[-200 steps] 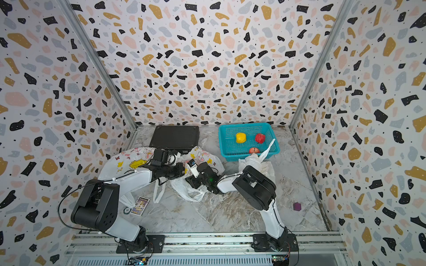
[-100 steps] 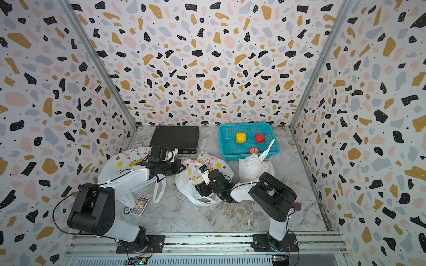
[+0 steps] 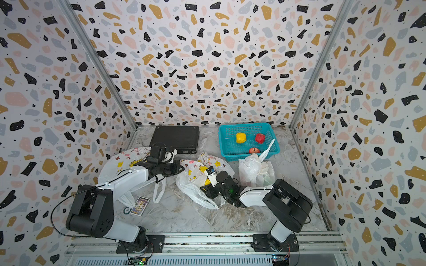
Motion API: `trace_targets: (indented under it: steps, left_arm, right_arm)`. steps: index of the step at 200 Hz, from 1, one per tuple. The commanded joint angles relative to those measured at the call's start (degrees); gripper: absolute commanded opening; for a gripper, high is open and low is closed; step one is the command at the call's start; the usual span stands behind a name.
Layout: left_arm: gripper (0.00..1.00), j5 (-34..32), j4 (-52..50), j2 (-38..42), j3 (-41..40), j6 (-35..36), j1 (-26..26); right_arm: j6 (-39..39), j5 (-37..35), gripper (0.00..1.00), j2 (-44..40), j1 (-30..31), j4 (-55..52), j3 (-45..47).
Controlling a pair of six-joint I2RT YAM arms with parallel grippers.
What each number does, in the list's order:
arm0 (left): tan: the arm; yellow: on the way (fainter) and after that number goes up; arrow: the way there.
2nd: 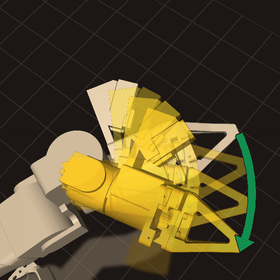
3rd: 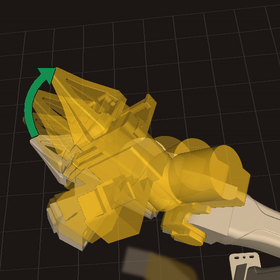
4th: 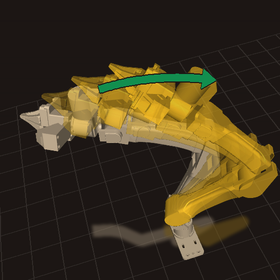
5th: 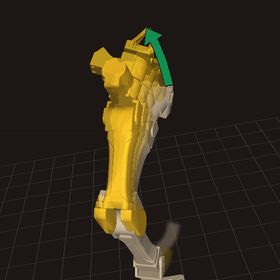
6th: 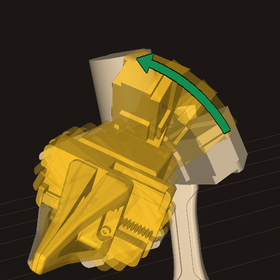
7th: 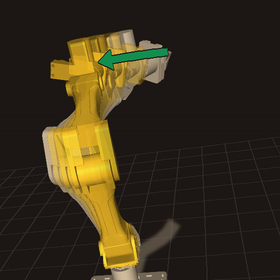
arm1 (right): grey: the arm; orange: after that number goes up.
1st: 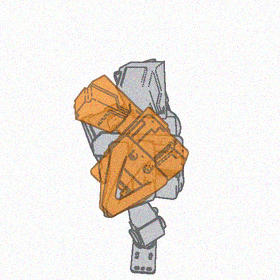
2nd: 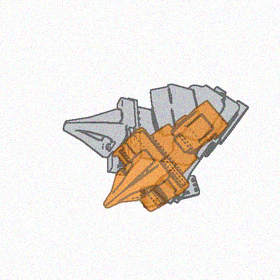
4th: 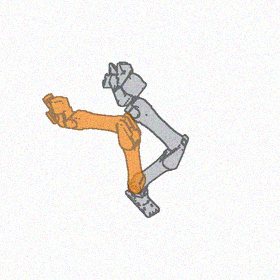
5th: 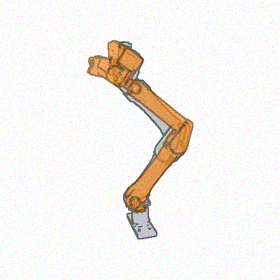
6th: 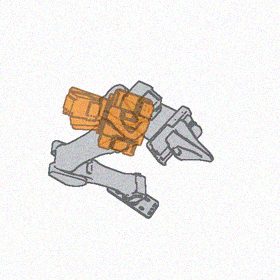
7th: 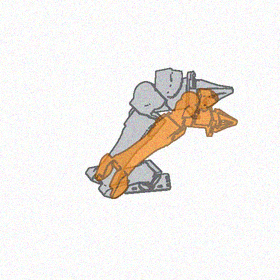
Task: Untie the knot of a plastic bag & take out the apple
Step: Pick up the apple from the plastic bag.
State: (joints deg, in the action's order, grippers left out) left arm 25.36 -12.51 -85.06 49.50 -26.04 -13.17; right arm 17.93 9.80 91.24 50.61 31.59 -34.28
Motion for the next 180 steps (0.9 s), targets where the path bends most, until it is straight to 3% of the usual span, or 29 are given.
trace_targets:
  steps: [1, 46, 68, 98, 132, 180]
  left_arm:
    - [0.0, -0.71, -0.4, 1.76, 2.09, 1.58, 0.56]
    - [0.0, -0.54, 0.01, 2.13, 1.84, 1.72, 0.78]
    - [0.0, 0.14, 0.34, 2.14, 1.66, 1.85, 0.82]
    - [0.0, 1.22, 0.65, 2.21, 1.53, 2.42, 0.78]
    - [0.0, 1.4, 0.65, 2.57, 1.66, 2.66, 0.78]
    - [0.0, 0.33, -0.29, 2.97, 2.07, 3.33, 0.78]
  right_arm:
    - [-0.96, -0.96, 0.54, -4.88, -0.17, -4.51, 2.05]
    - [-0.98, -1.5, 0.6, -7.36, -0.16, -6.32, 4.02]
    - [-1.04, -1.84, 0.74, -3.96, -0.24, -7.08, 2.79]
    - [-0.63, -2.07, 0.72, -2.98, -0.79, -7.08, 2.38]
    - [-0.51, -0.75, 0.47, -3.68, -0.91, -5.73, 2.44]
    - [-1.46, -3.21, 0.34, -10.27, -0.85, -9.47, 4.16]
